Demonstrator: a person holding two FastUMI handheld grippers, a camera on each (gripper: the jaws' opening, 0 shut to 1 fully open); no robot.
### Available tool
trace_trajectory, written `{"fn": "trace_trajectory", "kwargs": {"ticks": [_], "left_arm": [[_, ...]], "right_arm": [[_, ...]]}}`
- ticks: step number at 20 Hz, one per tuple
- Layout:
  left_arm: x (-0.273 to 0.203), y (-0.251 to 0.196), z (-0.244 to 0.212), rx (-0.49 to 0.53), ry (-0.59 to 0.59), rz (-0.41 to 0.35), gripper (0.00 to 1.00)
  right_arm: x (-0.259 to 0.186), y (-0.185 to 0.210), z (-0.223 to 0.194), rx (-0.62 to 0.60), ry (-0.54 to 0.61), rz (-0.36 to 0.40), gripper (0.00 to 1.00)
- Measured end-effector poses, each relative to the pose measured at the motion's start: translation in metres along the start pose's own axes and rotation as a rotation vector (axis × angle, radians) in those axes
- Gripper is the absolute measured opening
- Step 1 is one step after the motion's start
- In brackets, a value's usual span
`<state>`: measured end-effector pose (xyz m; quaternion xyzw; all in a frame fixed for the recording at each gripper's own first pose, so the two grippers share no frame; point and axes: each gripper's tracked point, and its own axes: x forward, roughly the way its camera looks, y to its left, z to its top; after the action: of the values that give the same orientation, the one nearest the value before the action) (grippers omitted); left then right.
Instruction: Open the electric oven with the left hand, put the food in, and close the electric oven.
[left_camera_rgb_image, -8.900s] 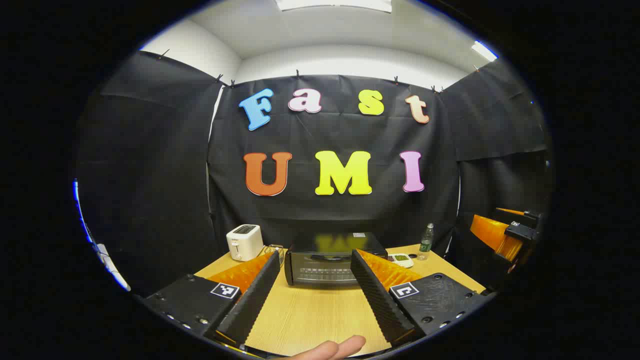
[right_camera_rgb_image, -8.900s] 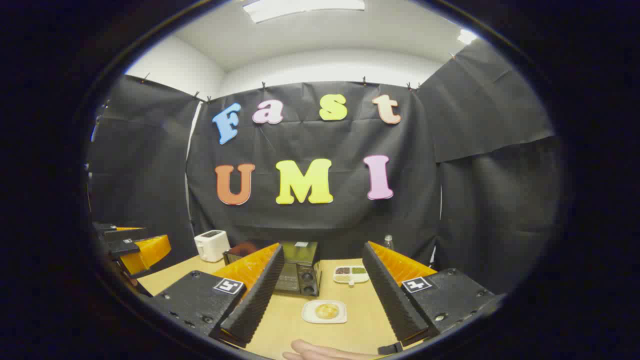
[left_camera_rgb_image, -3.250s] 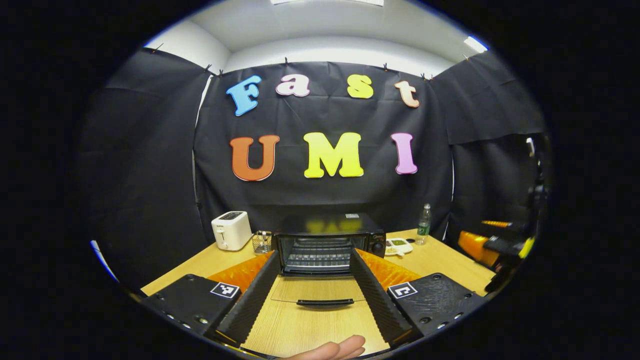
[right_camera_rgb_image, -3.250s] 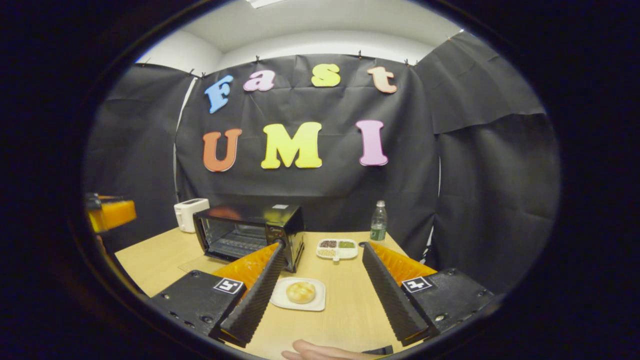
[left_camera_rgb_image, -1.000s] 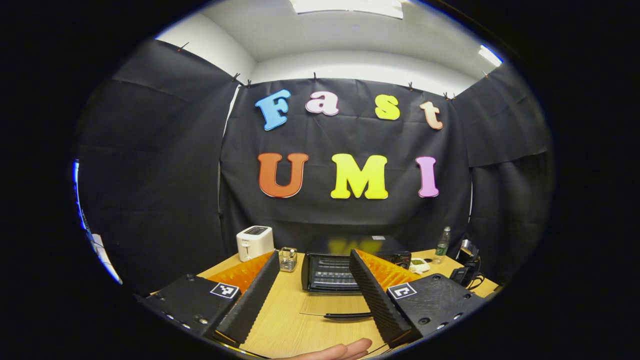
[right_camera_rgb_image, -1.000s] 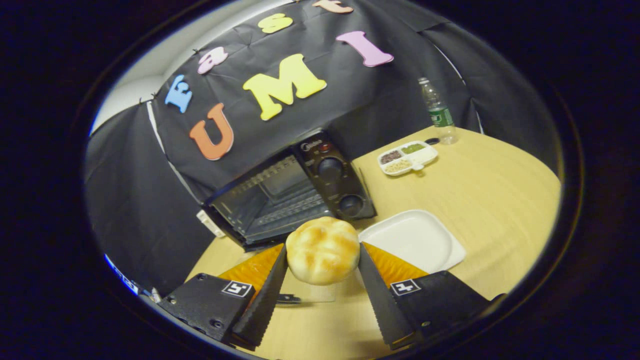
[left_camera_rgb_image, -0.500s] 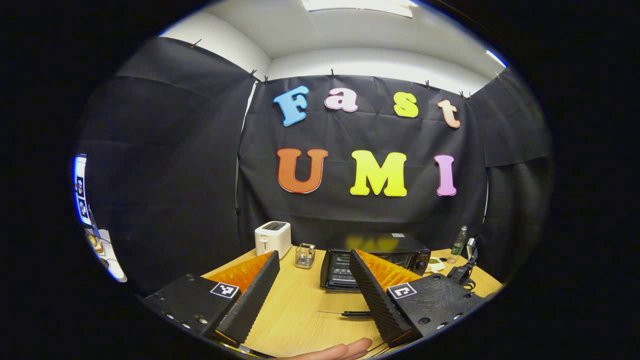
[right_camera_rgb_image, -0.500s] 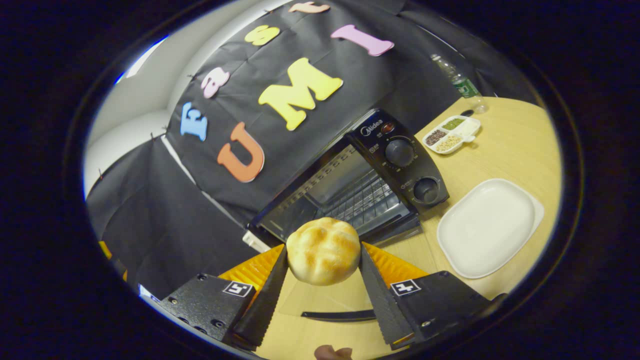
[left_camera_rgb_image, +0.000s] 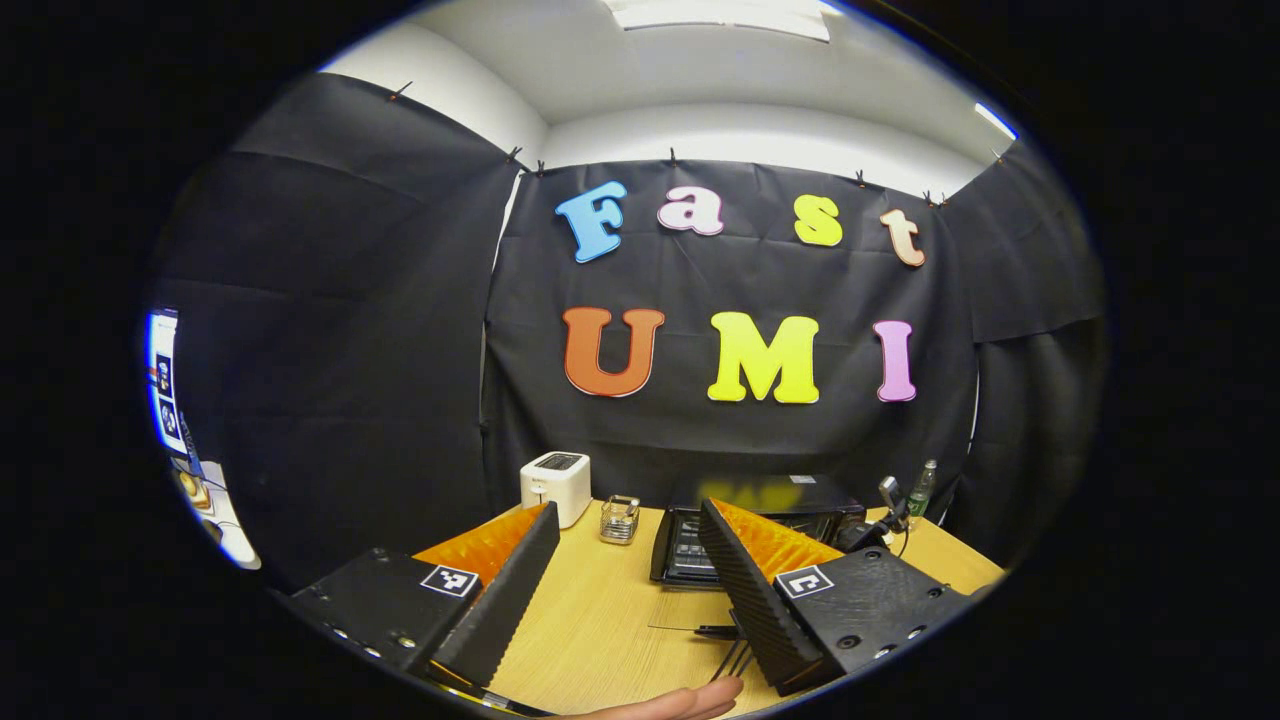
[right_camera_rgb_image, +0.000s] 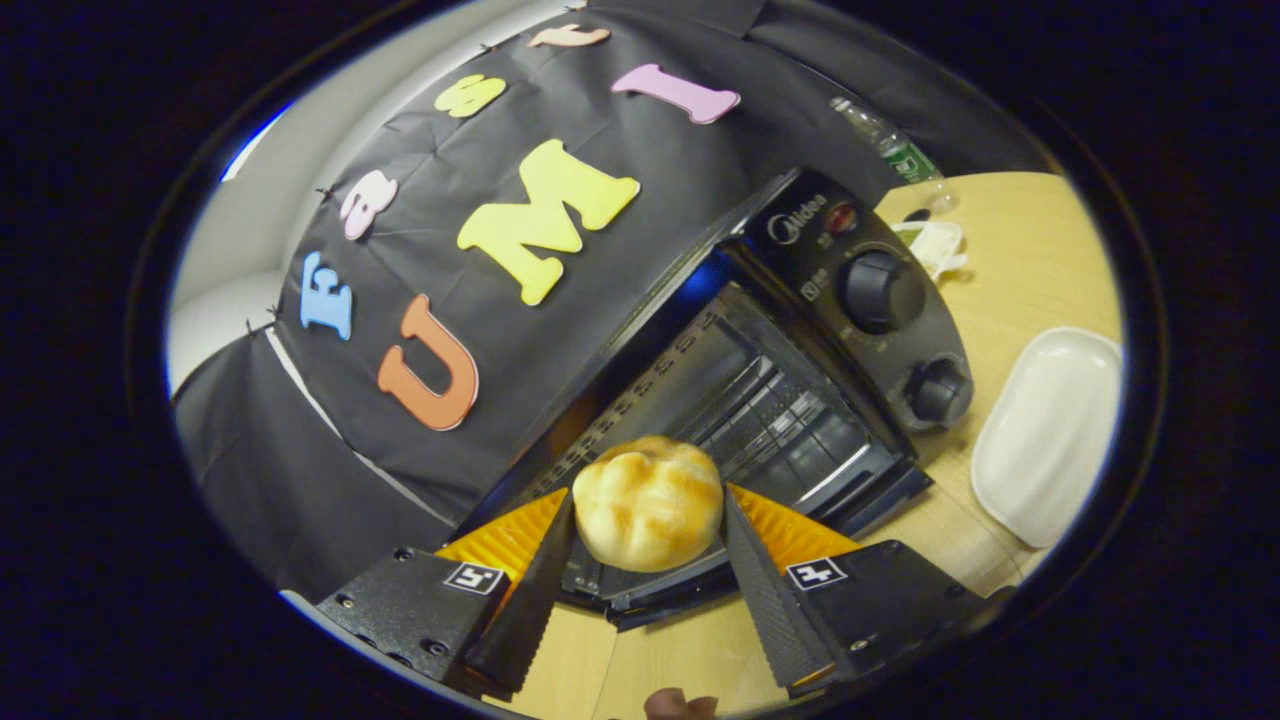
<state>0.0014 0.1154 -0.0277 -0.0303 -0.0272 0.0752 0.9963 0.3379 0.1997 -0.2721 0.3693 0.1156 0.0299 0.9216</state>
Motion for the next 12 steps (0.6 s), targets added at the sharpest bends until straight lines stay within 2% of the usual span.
{"fn": "trace_trajectory", "kwargs": {"ticks": [5, 12], "left_arm": [[-0.002, 0.004, -0.005, 0.009, 0.018, -0.009, 0.92], [0.001, -0.003, -0.018, 0.055, 0.059, -0.039, 0.92]], "right_arm": [[0.046, -0.005, -0.007, -0.136, -0.023, -0.048, 0.86], [0.07, -0.001, 0.001, -0.28, -0.109, -0.075, 0.87]]}}
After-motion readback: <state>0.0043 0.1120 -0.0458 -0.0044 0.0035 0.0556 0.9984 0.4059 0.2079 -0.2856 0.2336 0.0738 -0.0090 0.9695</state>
